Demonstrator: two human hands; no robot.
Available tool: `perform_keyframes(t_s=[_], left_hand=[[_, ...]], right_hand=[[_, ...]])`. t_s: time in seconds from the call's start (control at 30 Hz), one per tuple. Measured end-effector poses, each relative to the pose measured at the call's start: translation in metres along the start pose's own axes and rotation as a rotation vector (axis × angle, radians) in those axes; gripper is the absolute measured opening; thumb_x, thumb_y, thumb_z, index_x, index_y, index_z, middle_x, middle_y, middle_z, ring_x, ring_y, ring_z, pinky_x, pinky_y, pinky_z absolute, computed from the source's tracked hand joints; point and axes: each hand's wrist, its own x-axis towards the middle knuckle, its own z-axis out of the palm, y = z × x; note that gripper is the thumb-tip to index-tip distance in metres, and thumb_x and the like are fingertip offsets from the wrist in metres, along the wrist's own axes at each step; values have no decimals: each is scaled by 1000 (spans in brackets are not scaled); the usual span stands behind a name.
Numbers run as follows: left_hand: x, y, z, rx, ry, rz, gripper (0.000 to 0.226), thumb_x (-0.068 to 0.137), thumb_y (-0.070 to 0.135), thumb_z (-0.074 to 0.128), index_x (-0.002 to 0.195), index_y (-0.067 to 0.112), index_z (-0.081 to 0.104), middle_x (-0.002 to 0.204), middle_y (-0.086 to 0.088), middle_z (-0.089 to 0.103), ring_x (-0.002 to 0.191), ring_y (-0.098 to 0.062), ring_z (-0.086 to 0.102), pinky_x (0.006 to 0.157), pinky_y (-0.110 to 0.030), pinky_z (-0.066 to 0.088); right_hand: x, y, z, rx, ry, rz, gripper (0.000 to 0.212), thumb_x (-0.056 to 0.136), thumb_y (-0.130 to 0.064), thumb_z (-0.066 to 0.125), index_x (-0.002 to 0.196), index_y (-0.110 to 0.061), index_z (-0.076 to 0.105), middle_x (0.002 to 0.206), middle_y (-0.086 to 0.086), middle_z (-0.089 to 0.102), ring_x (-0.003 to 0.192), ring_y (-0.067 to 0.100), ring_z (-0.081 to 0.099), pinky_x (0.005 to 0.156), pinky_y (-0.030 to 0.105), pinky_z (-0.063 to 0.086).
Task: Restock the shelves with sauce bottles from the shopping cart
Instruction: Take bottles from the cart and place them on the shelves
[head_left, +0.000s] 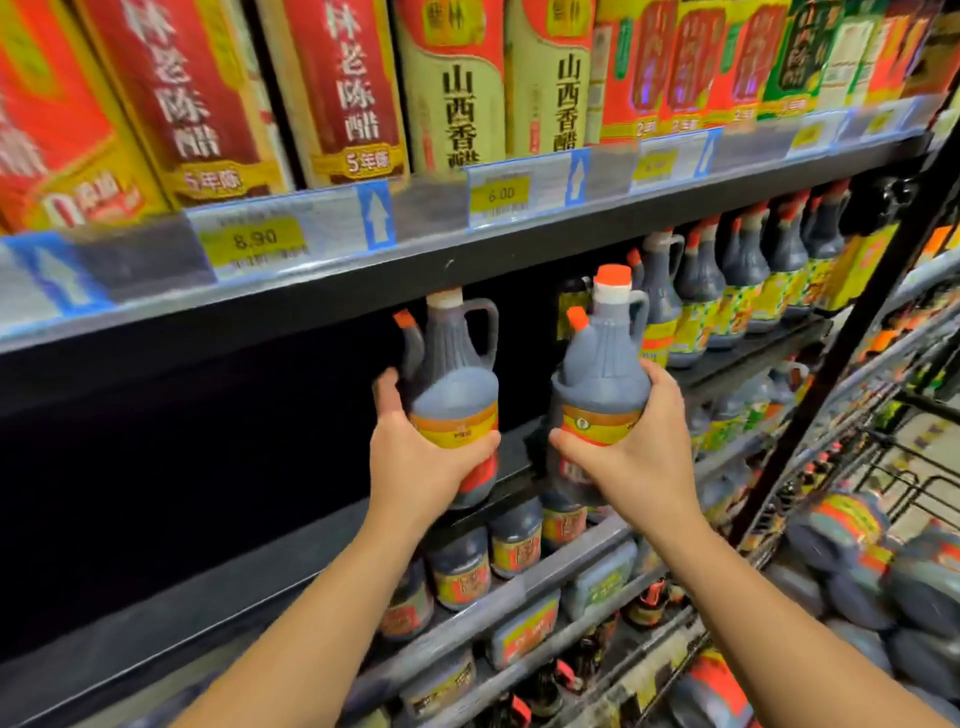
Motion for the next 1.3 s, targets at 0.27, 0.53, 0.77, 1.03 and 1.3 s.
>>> perform_keyframes(t_s=[0.27, 0.53, 0.77, 1.03, 1.3], left_hand=[[23, -20, -17, 21, 89, -142, 112, 39, 49, 86, 132, 49, 23, 125, 8, 59, 105, -13, 62, 94, -37, 52], [49, -35, -24, -34, 118, -139, 102, 44, 35, 94, 119, 60, 30, 120, 23, 58, 104, 4, 61, 83, -21, 48], [69, -43, -23, 9, 147, -87, 93, 46, 34, 94, 115, 46, 32, 123, 8, 58, 108, -10, 61, 90, -32, 51], [86, -52, -20, 54, 143, -58, 100, 53, 27, 95, 130, 27, 31, 126, 5, 58, 111, -10, 61, 96, -33, 50], [99, -57, -14, 110, 158, -53, 108, 57, 24, 95, 139, 27, 26, 139, 1, 49, 126, -17, 50, 100, -26, 38]], right_hand=[[36, -4, 52, 23, -79, -14, 105, 60, -34, 92, 142, -6, 33, 137, 11, 42, 124, 26, 47, 104, 39, 44], [63, -2, 101, 104, -112, -23, 104, 52, -35, 92, 137, -11, 37, 131, 7, 48, 116, 21, 55, 97, 38, 50], [73, 2, 132, 148, -108, -42, 87, 60, -40, 86, 131, -23, 40, 124, 0, 53, 104, 12, 58, 84, 28, 52], [101, 7, 157, 102, -146, -55, 111, 60, -18, 93, 145, 3, 24, 143, 18, 36, 129, 31, 46, 105, 27, 37], [109, 4, 165, 105, -186, -54, 112, 67, -19, 89, 149, 3, 15, 149, 20, 30, 138, 32, 37, 113, 42, 33]])
